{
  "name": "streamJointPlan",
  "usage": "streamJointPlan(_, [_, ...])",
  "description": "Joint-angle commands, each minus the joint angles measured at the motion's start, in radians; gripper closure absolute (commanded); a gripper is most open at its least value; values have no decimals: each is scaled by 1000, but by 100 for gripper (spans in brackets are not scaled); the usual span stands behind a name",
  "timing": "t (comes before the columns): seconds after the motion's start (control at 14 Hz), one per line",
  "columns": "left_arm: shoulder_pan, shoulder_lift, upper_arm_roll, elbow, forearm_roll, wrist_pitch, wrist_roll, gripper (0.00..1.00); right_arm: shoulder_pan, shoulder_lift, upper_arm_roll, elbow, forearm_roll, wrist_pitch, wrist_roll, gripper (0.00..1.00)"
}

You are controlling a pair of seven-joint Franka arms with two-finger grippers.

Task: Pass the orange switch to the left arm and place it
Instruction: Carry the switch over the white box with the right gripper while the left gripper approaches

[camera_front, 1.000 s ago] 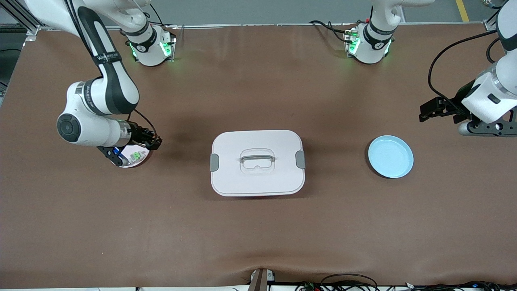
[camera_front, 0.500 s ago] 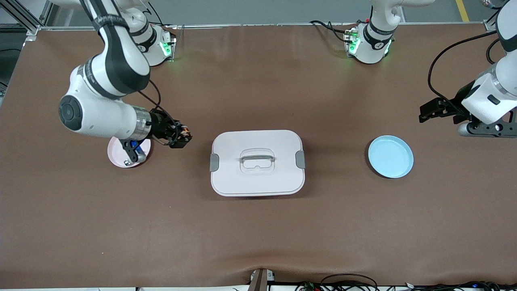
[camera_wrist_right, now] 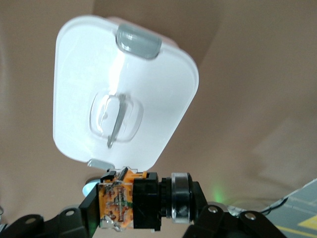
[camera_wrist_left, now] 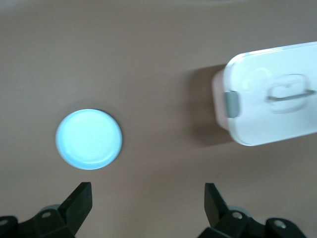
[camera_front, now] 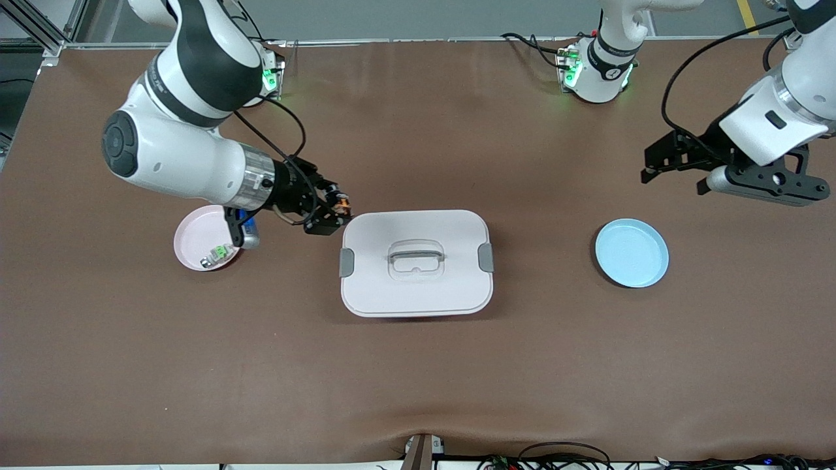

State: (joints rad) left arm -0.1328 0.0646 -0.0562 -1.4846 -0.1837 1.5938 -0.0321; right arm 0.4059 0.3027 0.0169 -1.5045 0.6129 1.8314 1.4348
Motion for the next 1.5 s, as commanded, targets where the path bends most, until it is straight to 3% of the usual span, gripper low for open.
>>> streamJointPlan(0.0, [8, -8, 3, 29, -97, -17, 1, 0, 10, 30, -12, 76, 94, -9, 44, 100])
streamJointPlan(0.29, [7, -6, 1, 32, -140, -15, 0, 0, 45, 94, -12, 191, 102, 26, 209, 100])
streamJointPlan(0.57, [16, -5, 9, 32, -273, -12, -12, 0, 83, 223, -11, 364, 102, 72, 378, 100])
streamJointPlan(0.71, [13, -3, 7, 33, -301, -2, -15, 0, 114, 251, -8, 388, 105, 158, 423, 100])
streamJointPlan(0.93, [-1, -3, -1, 32, -400, 49, -23, 0, 136, 328, -6, 495, 123, 172, 484, 100])
streamJointPlan(1.07, [-4, 7, -26, 32, -460, 102, -64, 0, 154, 335, -6, 507, 123, 180, 518, 100])
streamJointPlan(1.43, [-2, 44, -134, 30, -476, 260, -123, 0, 175, 335, -5, 549, 123, 216, 599, 100])
